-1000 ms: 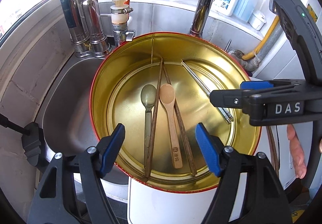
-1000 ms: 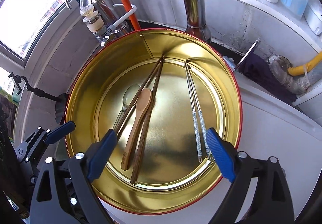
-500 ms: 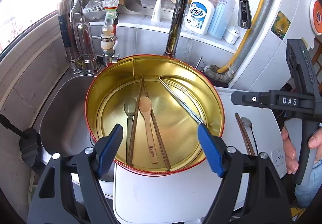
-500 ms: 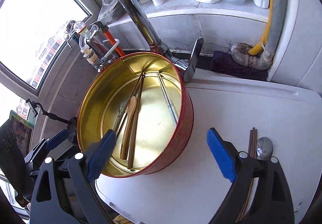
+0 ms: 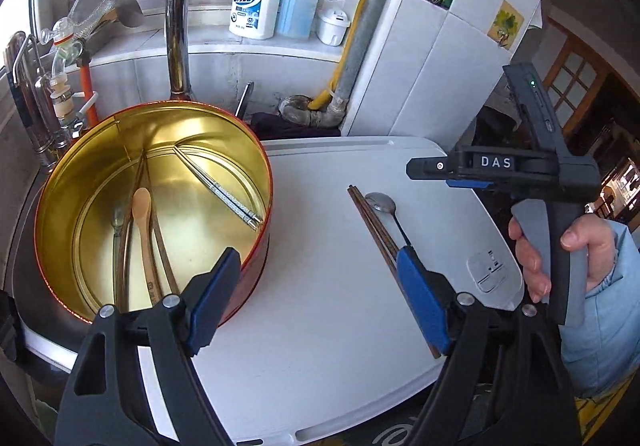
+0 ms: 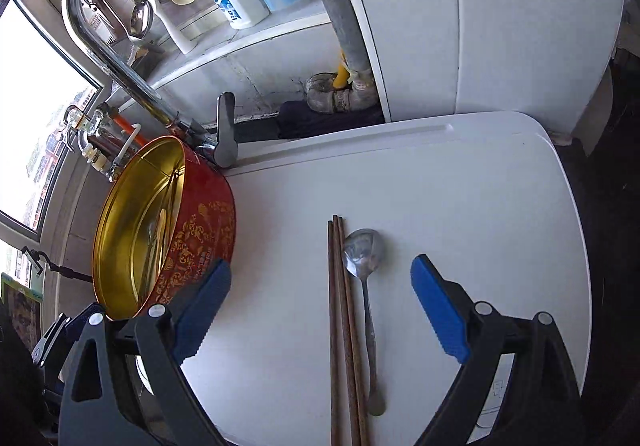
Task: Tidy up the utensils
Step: 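Move both tools back over the remaining utensils on the board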
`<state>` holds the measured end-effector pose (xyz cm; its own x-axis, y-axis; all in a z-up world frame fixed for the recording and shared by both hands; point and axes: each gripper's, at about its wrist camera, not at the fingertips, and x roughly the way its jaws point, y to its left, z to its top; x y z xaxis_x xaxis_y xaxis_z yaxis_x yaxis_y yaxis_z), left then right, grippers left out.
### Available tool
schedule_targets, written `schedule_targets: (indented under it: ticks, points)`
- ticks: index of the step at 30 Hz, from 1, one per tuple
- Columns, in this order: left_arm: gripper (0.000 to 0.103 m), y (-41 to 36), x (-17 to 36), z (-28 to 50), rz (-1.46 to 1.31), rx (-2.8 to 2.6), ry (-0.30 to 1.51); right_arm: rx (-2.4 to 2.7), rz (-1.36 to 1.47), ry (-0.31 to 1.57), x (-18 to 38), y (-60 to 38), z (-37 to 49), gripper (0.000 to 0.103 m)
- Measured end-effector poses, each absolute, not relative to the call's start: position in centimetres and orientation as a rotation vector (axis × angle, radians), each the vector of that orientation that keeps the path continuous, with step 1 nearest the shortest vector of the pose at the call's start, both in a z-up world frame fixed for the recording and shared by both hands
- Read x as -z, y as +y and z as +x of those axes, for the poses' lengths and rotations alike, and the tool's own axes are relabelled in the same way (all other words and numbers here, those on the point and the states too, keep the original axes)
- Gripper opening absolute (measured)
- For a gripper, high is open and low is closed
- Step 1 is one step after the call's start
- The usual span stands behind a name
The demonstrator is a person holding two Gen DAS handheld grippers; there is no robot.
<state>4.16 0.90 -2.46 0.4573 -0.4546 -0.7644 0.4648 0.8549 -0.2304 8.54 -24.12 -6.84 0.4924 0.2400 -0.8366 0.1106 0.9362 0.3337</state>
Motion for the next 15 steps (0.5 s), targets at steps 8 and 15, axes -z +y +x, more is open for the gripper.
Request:
schedule_targets:
  ticks: [8, 15]
  points:
    - [0.079, -5.4, 5.4, 3.6, 0.095, 0.655, 0.995, -0.095, 0.263, 1.139, 9.6, -25.6, 7.2, 0.092]
    - [0.079, -9.5, 10.6, 3.6, 0.218, 0.598, 1.019, -0.127, 0.238, 1.195, 12.2, -25.7, 8.0, 0.092]
